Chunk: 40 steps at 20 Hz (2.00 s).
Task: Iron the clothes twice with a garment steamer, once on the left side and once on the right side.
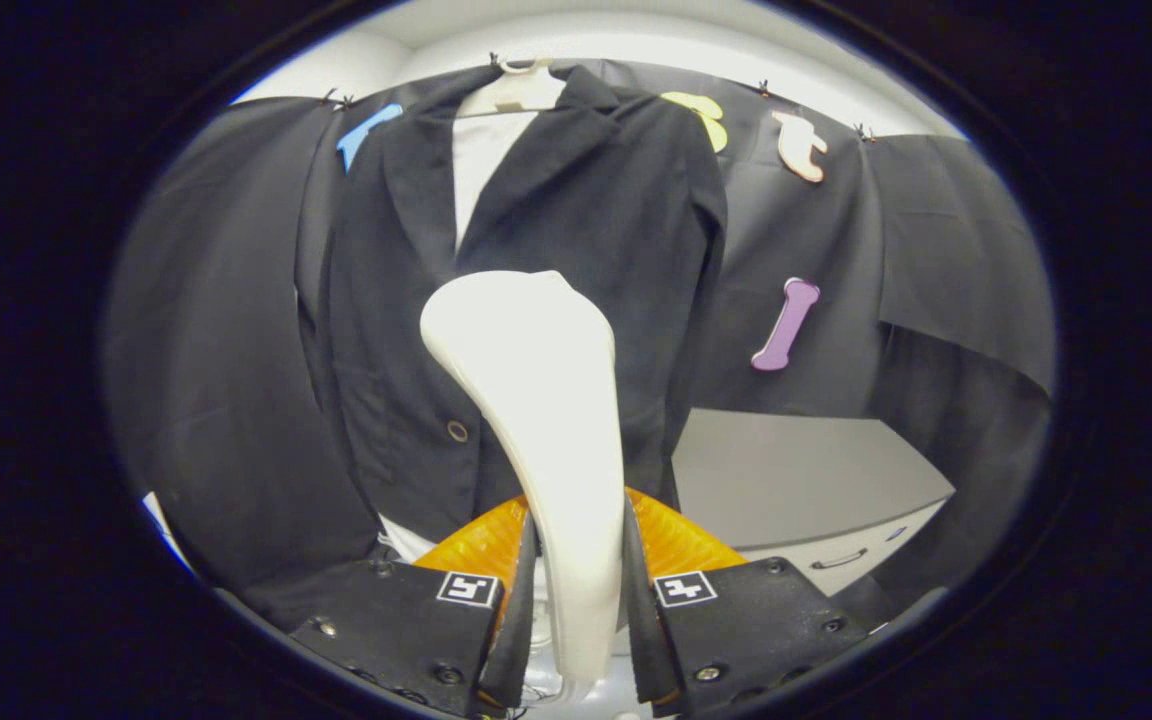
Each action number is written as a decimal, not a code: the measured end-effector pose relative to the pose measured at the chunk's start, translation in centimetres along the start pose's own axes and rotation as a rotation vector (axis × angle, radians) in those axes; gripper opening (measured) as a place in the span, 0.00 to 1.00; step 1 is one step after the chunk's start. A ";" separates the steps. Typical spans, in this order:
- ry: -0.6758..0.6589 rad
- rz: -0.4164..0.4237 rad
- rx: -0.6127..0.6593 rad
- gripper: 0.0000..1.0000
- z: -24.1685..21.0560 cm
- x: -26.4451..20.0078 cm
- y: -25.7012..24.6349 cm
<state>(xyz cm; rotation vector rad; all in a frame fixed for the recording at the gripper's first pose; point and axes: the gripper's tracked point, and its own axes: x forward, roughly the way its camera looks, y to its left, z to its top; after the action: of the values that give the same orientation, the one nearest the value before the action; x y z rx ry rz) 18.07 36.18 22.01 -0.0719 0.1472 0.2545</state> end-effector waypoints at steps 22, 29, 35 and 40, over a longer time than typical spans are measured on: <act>-0.201 0.079 -0.055 0.43 21.7 0.2 14.2; -0.174 0.011 -0.111 0.43 22.8 4.4 16.5; -0.178 -0.058 -0.158 0.43 22.0 5.9 16.6; -0.138 -0.066 -0.191 0.43 19.0 6.4 17.2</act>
<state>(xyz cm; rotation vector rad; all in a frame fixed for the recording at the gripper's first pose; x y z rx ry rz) 22.35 56.01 38.91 -0.2476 -0.0173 0.2059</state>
